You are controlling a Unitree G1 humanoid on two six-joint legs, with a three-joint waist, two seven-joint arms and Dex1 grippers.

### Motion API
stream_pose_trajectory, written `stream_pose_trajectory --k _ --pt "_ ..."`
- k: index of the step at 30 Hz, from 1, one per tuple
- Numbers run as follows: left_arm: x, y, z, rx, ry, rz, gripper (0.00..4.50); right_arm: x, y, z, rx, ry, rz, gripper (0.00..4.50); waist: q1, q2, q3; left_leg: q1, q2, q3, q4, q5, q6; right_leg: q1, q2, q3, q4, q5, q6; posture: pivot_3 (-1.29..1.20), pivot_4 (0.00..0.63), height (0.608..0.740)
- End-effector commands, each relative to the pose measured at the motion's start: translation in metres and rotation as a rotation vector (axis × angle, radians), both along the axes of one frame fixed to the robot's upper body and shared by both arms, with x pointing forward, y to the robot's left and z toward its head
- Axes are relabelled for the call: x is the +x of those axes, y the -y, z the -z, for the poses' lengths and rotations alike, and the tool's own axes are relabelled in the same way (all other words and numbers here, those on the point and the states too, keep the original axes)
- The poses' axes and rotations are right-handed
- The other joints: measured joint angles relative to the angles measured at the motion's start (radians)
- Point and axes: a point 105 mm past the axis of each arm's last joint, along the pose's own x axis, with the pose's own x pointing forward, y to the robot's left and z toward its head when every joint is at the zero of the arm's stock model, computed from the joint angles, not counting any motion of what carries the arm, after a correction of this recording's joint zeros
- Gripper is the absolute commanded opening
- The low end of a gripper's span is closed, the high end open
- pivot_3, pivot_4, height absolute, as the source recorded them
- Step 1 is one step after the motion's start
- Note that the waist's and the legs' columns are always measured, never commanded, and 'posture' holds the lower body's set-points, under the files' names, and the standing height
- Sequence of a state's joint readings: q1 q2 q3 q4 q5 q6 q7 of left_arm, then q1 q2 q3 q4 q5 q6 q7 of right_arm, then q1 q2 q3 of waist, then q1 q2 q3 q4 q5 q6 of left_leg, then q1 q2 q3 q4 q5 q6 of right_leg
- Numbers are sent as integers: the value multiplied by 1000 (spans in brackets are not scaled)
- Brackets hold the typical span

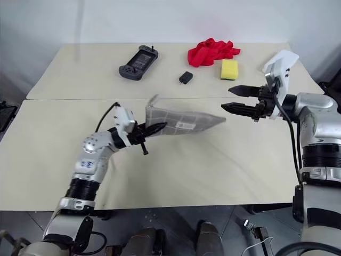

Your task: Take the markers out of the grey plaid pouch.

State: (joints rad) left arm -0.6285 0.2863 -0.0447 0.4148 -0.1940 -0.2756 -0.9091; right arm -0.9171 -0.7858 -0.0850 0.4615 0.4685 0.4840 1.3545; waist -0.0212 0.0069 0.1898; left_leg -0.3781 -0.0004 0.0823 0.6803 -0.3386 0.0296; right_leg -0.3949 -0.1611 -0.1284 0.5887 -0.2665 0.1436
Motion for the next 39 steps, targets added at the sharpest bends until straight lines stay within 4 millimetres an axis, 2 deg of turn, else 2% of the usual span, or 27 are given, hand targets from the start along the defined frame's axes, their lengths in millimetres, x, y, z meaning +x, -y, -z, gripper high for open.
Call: stream_pose_trajectory --k 1,5,10,18,27,33,34,35,39 --pt "4 11 10 20 113 -46 0 -15 -21 -12 -11 -131 -85 4484 6 0 0 0 0 0 1 0 1 0 -1 0 1 0 0 0 150 740" --pt "-1 18 19 61 173 -20 0 -30 -40 -2 -20 -308 -150 4484 22 0 0 -1 1 -3 3 -2 4 -1 -4 0 1 1 2 0 150 740" --pt "-15 23 31 137 230 51 0 -26 -77 7 35 -523 -167 4484 23 0 0 -13 0 -11 10 -2 6 -9 -6 0 3 3 4 0 150 740" --pt "-16 25 33 143 230 55 0 -26 -108 21 12 -557 -253 4484 29 0 0 -26 -5 -14 18 -1 7 -15 -5 -6 4 4 6 0 150 740" --pt "-18 24 33 139 221 53 0 -21 -117 27 42 -574 -309 4484 21 0 0 -26 -6 -11 18 -1 7 -15 -4 -7 4 4 6 0 150 740" --pt "-16 20 32 120 196 35 0 -33 -125 22 104 -579 -426 4484 20 0 0 -26 -5 -11 18 -1 7 -15 -3 -7 4 4 6 0 150 740" --pt "-16 20 31 118 195 35 0 -33 -125 22 103 -580 -429 4115 21 0 0 -26 -5 -11 18 -1 7 -14 -3 -7 4 4 6 0 150 740" --pt "-15 20 31 115 191 35 0 -34 -126 24 102 -581 -433 3935 21 0 0 -26 -5 -11 18 -1 7 -14 -3 -7 4 4 6 0 150 740" --pt "-14 19 28 110 184 34 0 -36 -132 27 112 -569 -466 2560 19 0 0 -26 -5 -11 18 -1 7 -14 -3 -7 4 4 6 0 150 740"
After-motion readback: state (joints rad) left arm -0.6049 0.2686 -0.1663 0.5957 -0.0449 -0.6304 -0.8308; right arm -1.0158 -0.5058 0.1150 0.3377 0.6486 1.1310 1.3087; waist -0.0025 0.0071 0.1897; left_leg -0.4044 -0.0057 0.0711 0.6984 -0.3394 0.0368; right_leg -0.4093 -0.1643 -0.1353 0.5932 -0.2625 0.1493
